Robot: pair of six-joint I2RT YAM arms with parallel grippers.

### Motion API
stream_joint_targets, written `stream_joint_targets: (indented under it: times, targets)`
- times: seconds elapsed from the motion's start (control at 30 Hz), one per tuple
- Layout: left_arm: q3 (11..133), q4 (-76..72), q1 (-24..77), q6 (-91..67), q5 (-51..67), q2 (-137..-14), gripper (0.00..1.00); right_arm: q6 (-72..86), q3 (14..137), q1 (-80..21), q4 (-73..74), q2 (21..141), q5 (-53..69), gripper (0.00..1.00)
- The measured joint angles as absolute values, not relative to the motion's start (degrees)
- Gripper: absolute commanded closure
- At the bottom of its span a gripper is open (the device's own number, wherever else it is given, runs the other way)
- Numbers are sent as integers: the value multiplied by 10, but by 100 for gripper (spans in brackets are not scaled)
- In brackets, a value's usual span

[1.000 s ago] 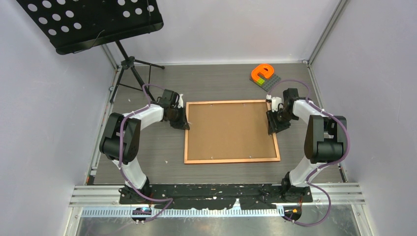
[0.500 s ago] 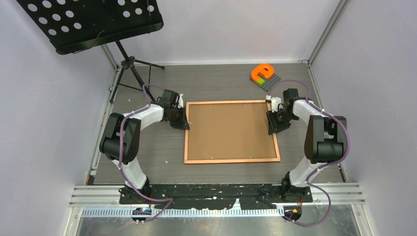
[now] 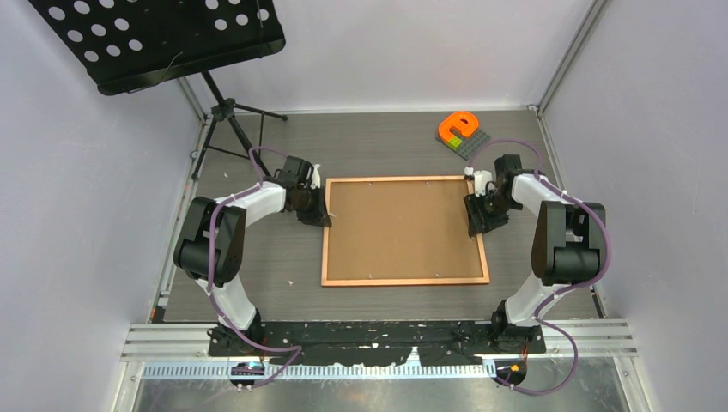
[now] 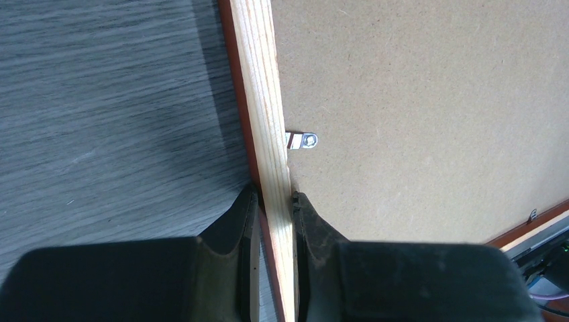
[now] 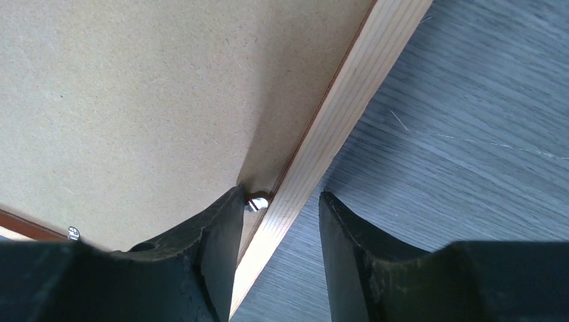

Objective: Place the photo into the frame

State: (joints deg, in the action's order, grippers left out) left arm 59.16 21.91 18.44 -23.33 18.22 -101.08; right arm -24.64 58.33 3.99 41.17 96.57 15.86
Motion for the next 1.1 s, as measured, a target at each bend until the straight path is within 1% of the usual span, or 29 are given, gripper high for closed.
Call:
stream_joint_targets:
  times: [0.23,0.57,0.77,1.1]
  targets:
    - [592,219,184,-233,182,-1011,100,-227,584,43,408,968,154,49]
    - [592,219,184,-233,182,-1011,100,-206,592,47,411,978,153,53]
    - [592,219,184,-233,182,-1011,100,-209,593,47,413,978,156,56]
    - [592,219,184,-233,182,-1011,100,-235,597,50,411,978,156,56]
